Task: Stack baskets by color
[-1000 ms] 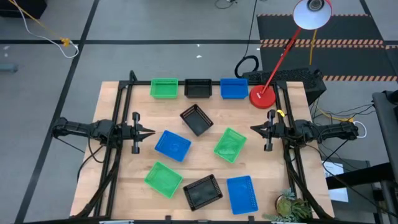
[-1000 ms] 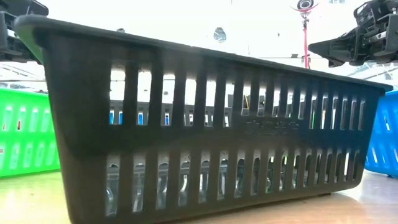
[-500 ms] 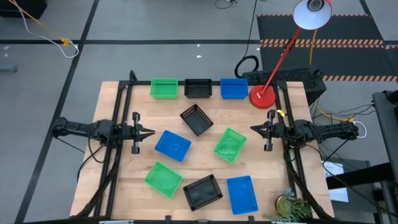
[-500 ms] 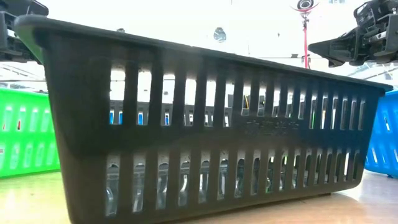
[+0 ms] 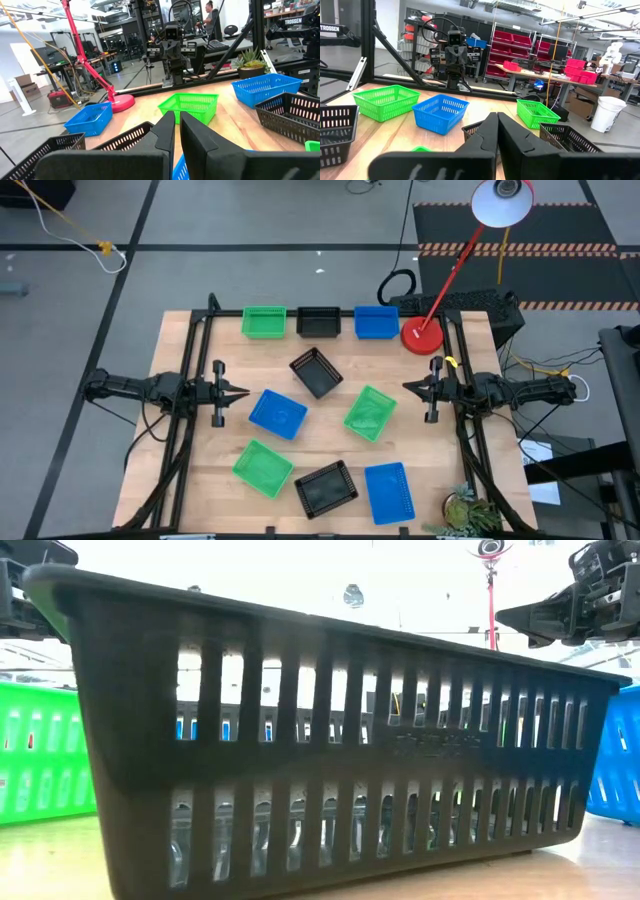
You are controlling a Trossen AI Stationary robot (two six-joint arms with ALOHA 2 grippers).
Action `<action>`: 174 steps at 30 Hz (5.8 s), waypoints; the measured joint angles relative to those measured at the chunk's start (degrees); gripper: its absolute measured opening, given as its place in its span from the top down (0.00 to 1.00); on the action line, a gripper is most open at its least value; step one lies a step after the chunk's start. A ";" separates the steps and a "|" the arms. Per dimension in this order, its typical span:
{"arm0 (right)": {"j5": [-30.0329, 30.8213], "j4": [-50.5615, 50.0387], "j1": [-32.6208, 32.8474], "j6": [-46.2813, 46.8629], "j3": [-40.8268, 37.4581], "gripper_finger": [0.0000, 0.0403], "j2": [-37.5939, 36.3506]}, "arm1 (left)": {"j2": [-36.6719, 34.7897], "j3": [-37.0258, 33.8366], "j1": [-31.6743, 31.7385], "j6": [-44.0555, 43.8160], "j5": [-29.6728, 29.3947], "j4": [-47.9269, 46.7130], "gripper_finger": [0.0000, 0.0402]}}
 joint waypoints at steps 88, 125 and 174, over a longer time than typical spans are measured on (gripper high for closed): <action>-7.52 -21.67 0.14 12.97 50.49 1.00 34.12 | -0.01 -0.01 0.02 0.02 0.00 -0.01 0.92; -7.48 -38.59 0.09 15.14 70.88 1.00 47.54 | -0.02 0.01 0.00 -1.54 -0.02 2.54 0.92; 7.70 -24.36 22.92 39.69 53.87 1.00 56.06 | 61.43 63.59 -14.69 -10.54 1.94 -24.95 0.92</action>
